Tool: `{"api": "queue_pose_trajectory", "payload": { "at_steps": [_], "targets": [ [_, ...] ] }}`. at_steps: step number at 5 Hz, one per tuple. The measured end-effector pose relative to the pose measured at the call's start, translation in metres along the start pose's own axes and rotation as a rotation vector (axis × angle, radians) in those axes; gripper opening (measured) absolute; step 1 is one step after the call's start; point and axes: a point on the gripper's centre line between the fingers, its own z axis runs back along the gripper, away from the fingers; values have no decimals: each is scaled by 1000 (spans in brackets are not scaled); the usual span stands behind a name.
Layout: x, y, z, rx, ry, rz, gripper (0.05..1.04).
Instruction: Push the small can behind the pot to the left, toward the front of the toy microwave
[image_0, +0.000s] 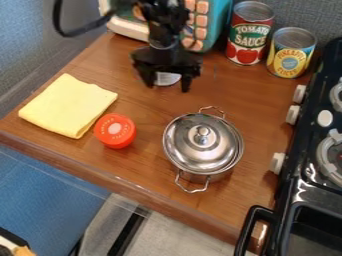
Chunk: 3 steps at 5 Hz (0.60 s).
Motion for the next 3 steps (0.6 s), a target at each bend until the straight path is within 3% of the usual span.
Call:
{"api": "queue_pose_trajectory", "payload": {
  "at_steps": [1,2,3],
  "targets": [
    [8,22,2,12,0,31,1000],
    [12,31,6,-1,33,21,1000],
    [5,28,24,-78,174,-98,1000]
  ]
}}
